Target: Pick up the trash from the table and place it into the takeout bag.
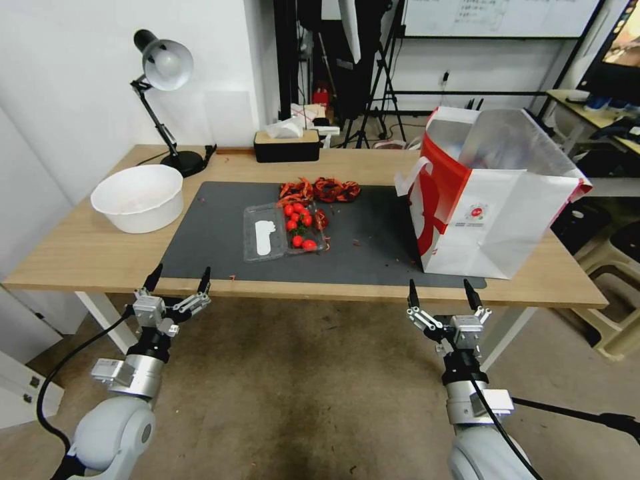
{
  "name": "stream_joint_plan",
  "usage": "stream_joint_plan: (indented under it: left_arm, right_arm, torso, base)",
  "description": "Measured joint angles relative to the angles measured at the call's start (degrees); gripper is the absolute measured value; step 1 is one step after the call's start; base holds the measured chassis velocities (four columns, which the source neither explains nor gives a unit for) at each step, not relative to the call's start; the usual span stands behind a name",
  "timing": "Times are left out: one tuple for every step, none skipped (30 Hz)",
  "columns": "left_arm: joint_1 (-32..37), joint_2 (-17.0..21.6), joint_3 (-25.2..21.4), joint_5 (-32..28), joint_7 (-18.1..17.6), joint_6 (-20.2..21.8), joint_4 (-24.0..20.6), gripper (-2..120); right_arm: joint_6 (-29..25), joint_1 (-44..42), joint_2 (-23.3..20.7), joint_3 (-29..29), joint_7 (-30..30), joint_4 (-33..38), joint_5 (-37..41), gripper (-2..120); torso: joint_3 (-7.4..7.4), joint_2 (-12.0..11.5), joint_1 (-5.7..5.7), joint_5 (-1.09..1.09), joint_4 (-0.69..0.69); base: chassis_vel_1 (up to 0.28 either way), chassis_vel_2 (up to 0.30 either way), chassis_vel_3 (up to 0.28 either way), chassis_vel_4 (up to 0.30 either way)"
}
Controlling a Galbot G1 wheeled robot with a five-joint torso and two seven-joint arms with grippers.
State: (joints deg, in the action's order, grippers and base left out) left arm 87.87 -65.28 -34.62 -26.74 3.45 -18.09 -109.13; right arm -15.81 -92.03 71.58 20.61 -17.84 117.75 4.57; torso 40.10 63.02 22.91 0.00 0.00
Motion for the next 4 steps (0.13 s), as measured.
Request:
stream_joint_plan:
  left_arm:
    - [0.0,0.0,0.0,0.0,0.0,0.0,0.0,100]
    - [0.0,0.0,0.0,0.0,0.0,0.0,0.0,100]
    - [0.0,0.0,0.0,0.1,0.0,-0.1,0.0,100]
    - [0.0,0.0,0.0,0.1,0.0,-0.1,0.0,100]
  right_arm:
    - [0.0,0.0,0.0,0.0,0.0,0.0,0.0,100]
    - [0.0,0.0,0.0,0.0,0.0,0.0,0.0,100]
    - [0.0,0.0,0.0,0.0,0.0,0.0,0.0,100]
    - [0.0,0.0,0.0,0.0,0.0,0.0,0.0,100]
  torso:
    - [0.00,0.0,0.00,0.00,0.00]
    - [0.00,0.0,0.00,0.00,0.00]
    - [0.00,0.0,0.00,0.00,0.00]
    - [0.00,0.0,0.00,0.00,0.00]
  base:
    - [0.000,0.000,0.000,0.000]
    - [0.000,0.000,0.000,0.000]
    - [0.000,0.000,0.000,0.000]
    - [0.000,0.000,0.000,0.000]
